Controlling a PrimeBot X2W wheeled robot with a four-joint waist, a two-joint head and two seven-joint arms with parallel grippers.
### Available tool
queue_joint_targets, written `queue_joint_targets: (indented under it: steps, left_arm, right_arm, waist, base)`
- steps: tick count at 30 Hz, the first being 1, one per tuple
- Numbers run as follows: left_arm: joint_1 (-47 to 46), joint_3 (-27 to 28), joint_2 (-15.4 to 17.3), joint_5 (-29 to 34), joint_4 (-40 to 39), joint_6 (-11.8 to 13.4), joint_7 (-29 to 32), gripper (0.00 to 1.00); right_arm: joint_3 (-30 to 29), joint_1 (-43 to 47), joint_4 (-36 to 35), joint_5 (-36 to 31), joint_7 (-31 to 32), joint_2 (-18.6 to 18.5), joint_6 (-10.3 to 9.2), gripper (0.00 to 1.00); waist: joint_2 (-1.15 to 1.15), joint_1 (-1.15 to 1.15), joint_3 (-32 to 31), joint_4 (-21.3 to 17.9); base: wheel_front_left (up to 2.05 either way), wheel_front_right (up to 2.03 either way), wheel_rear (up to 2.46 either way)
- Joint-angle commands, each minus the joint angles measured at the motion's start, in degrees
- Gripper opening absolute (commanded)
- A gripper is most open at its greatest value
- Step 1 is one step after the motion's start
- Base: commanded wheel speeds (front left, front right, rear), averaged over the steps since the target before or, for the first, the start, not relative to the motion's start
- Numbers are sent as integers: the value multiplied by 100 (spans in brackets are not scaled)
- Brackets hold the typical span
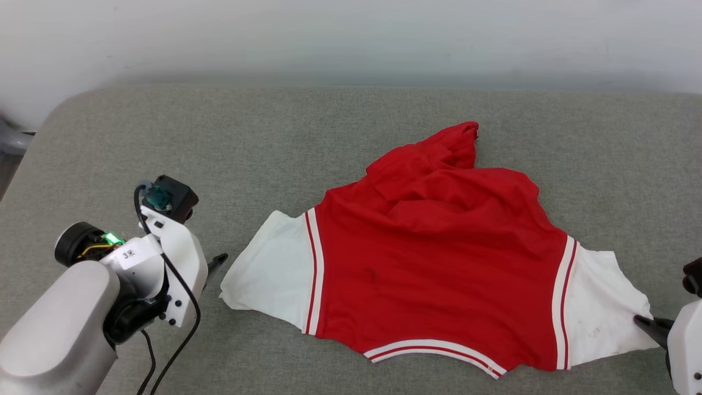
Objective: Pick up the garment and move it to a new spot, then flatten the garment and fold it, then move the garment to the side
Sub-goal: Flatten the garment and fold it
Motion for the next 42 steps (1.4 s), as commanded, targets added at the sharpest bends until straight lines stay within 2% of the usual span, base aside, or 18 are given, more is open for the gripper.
queue_joint_targets:
  steps: [1,9,21,22,24,28,34,38,42]
  left_arm:
    - [-110,-137,23,-140,92,1,129,100]
    - [-433,-914,47,-598,532,0,555,100]
    - [-450,-1595,-182,-1150,1558,8,457,100]
    - [-451,-1659,-176,-1163,1591,9,428,60]
    - [-466,-1783,-174,-1217,1623,8,351,0]
    - [-513,-1912,-116,-1330,1574,-1,-19,0]
    - [-483,-1807,221,-1498,1092,-1,-1013,0]
    - [-322,-1626,448,-1531,583,0,-1612,0]
    - [-268,-1416,649,-1466,-36,181,-1989,0]
  right_arm:
    - [-29,-14,-44,-61,38,73,-4,0]
    - [-21,-231,-128,-177,162,216,-4,0]
    - [231,-511,-65,-243,187,347,-4,0]
    - [239,-521,-53,-237,179,342,-4,0]
    - [252,-528,-31,-223,166,331,-4,0]
    - [288,-526,-59,-231,75,320,-4,0]
    - [159,-394,-279,-190,-295,289,-4,0]
    - [-146,-234,-523,-102,-465,284,-4,0]
    - [-598,-91,-886,-50,-538,344,-4,0]
  waist:
    - [0,0,76,-37]
    - [0,0,337,-139]
    - [0,0,579,-272]
    - [0,0,583,-271]
    - [0,0,574,-262]
    - [0,0,441,-237]
    - [0,0,69,-227]
    - [0,0,-207,-186]
    - [0,0,-422,-147]
  base:
    - [0,0,0]
    - [0,0,0]
    - [0,0,0]
    - [0,0,0]
    - [0,0,0]
    - [0,0,0]
    - [0,0,0]
    - [0,0,0]
    - [0,0,0]
